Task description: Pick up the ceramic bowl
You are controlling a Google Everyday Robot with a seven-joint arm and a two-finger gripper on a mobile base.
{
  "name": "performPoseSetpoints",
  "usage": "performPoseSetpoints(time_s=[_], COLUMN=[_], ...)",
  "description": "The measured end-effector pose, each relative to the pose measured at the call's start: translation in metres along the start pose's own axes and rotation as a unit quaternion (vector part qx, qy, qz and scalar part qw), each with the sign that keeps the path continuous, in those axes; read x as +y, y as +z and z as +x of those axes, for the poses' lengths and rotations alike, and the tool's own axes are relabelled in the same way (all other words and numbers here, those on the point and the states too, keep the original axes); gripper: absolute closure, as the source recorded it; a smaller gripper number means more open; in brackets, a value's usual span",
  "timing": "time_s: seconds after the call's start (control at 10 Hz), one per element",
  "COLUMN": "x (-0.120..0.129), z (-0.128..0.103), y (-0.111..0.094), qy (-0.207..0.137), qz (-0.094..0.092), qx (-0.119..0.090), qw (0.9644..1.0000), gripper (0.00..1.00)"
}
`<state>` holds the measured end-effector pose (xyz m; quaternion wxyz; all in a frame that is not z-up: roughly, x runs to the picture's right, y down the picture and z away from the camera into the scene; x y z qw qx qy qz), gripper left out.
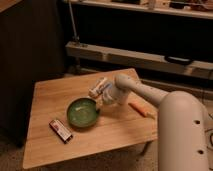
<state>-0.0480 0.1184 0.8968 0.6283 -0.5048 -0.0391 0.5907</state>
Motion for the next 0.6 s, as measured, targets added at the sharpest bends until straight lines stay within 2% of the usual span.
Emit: performPoseSetpoints(time_s=[0.1,0.3,0.4,0.6], x=[0.008,0.043,0.061,0.103], z=[0.001,0.001,0.001,0.005], y=[-0.008,-0.031,-0.049,-0.086], qy=[-0.011,-0.04,-0.051,-0.075], qz=[-0.006,-0.016,-0.02,-0.024], qx=[-0.005,-0.018,-0.026,-0.022], qw=[0.9999,0.9989,0.9982,0.9966], gripper=[0.94,0.94,0.94,0.94])
